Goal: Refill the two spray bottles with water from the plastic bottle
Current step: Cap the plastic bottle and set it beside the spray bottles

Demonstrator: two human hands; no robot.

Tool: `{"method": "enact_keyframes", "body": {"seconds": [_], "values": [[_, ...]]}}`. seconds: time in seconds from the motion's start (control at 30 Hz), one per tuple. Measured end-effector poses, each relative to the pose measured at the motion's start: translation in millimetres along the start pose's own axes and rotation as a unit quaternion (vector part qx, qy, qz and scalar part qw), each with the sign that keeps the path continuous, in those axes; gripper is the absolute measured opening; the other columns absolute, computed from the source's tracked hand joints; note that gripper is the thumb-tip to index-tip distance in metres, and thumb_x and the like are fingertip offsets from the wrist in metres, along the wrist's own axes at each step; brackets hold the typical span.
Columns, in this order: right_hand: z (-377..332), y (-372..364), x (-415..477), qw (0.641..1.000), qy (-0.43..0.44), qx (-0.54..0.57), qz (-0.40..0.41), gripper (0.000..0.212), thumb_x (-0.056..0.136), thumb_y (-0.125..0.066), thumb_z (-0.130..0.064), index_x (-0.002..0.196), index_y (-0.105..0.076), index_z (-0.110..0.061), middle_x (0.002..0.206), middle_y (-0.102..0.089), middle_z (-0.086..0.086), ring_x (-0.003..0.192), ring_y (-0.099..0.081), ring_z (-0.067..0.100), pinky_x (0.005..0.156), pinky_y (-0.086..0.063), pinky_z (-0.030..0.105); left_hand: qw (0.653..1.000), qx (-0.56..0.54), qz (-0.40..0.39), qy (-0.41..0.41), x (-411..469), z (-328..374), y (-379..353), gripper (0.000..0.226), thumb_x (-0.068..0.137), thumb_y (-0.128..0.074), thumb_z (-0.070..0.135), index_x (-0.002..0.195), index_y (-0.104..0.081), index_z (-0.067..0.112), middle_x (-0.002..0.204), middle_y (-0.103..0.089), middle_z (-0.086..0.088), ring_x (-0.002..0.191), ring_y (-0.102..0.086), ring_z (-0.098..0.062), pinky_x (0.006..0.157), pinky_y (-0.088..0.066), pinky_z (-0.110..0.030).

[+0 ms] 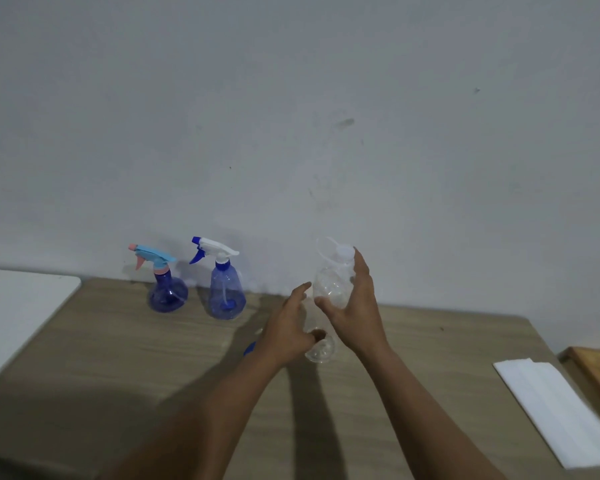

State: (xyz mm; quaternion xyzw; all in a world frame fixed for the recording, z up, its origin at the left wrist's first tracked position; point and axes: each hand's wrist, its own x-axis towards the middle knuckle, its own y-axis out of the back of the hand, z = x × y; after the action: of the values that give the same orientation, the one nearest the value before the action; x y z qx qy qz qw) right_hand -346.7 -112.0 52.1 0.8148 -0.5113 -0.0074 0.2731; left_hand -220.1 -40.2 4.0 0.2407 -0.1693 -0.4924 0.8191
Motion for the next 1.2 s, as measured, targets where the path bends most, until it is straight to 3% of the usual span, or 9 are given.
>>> {"method": "enact_keyframes", "body": {"seconds": [0.1,0.2,0.33,0.5,0.6,0.7,0.83,1.0,1.2], "values": [[7,-6,-5,1.000,-0.017,0.015,0.001,0.112,0.078,-0.083,-0.027,0.156,-0.004,-0.042,0.159,-0.025,-0.005,0.144,-0.034,0.016,0.113,-0.039,0.038,1.000,0.000,0.011,0.009,-4,-13,3,0.090,0.072,-0.084,0.031,0.144,-0.032,0.042,0.139,-0.053,0.008,0.127,-0.052,-0.011,0.102,-0.049,-0.039],[15,-13,-9,0.999,-0.027,0.015,0.015,0.117,0.079,-0.084,-0.024,0.154,0.002,-0.047,0.162,-0.024,-0.002,0.145,-0.034,0.017,0.116,-0.037,0.043,0.999,0.030,0.033,0.000,-8,-27,7,0.071,0.078,-0.078,0.025,0.140,-0.045,0.033,0.137,-0.056,0.009,0.124,-0.054,-0.012,0.101,-0.046,-0.030],[21,-19,-15,0.998,-0.052,0.028,0.030,0.126,0.076,-0.087,-0.024,0.151,0.009,-0.052,0.162,-0.026,0.002,0.146,-0.034,0.017,0.114,-0.035,0.035,0.992,0.119,0.052,0.002,-14,-45,12,0.056,0.080,-0.071,0.017,0.134,-0.055,0.021,0.133,-0.058,0.001,0.123,-0.054,-0.022,0.100,-0.041,-0.029],[36,-28,-32,0.997,-0.062,0.024,0.034,0.121,0.079,-0.085,-0.025,0.147,0.009,-0.060,0.162,-0.028,0.003,0.146,-0.034,0.021,0.114,-0.038,0.043,0.980,0.180,0.038,0.075,-23,-76,12,0.053,0.086,-0.068,0.032,0.135,-0.050,0.026,0.136,-0.053,0.006,0.121,-0.053,-0.018,0.102,-0.045,-0.035],[41,-30,-34,0.997,-0.060,0.015,0.045,0.113,0.082,-0.082,-0.027,0.146,0.005,-0.061,0.160,-0.032,0.005,0.143,-0.039,0.022,0.107,-0.042,0.036,0.974,0.207,0.031,0.085,-26,-86,12,0.041,0.089,-0.062,0.034,0.129,-0.056,0.027,0.123,-0.060,0.008,0.110,-0.059,-0.015,0.095,-0.049,-0.034],[40,-31,-26,0.998,-0.054,0.007,0.039,0.116,0.082,-0.082,-0.031,0.152,0.008,-0.055,0.161,-0.032,0.008,0.141,-0.042,0.022,0.106,-0.044,0.038,0.977,0.203,0.016,0.069,-23,-90,12,0.024,0.090,-0.062,0.034,0.112,-0.062,0.027,0.103,-0.065,0.008,0.094,-0.061,-0.014,0.086,-0.048,-0.032],[34,-33,-3,0.995,-0.064,0.025,0.066,0.115,0.082,-0.082,-0.027,0.151,0.005,-0.056,0.150,-0.044,0.009,0.133,-0.049,0.021,0.103,-0.048,0.042,0.984,0.158,0.018,0.075,-2,-88,9,0.013,0.090,-0.065,0.027,0.102,-0.064,0.023,0.095,-0.066,0.005,0.087,-0.060,-0.016,0.079,-0.046,-0.031],[39,-44,28,0.995,-0.067,0.025,0.073,0.113,0.083,-0.081,-0.022,0.152,0.003,-0.050,0.152,-0.039,0.007,0.133,-0.048,0.021,0.100,-0.044,0.034,0.985,0.155,0.017,0.069,37,-82,6,0.012,0.095,-0.060,0.020,0.106,-0.065,0.019,0.097,-0.067,-0.004,0.083,-0.055,-0.016,0.065,-0.035,-0.020],[55,-56,43,0.994,-0.071,0.012,0.083,0.112,0.084,-0.080,-0.017,0.153,0.002,-0.048,0.153,-0.036,0.009,0.138,-0.043,0.023,0.110,-0.042,0.045,0.979,0.175,0.043,0.096,75,-89,2,0.022,0.096,-0.055,0.033,0.116,-0.061,0.025,0.103,-0.070,0.000,0.092,-0.064,-0.019,0.080,-0.050,-0.032]]}}
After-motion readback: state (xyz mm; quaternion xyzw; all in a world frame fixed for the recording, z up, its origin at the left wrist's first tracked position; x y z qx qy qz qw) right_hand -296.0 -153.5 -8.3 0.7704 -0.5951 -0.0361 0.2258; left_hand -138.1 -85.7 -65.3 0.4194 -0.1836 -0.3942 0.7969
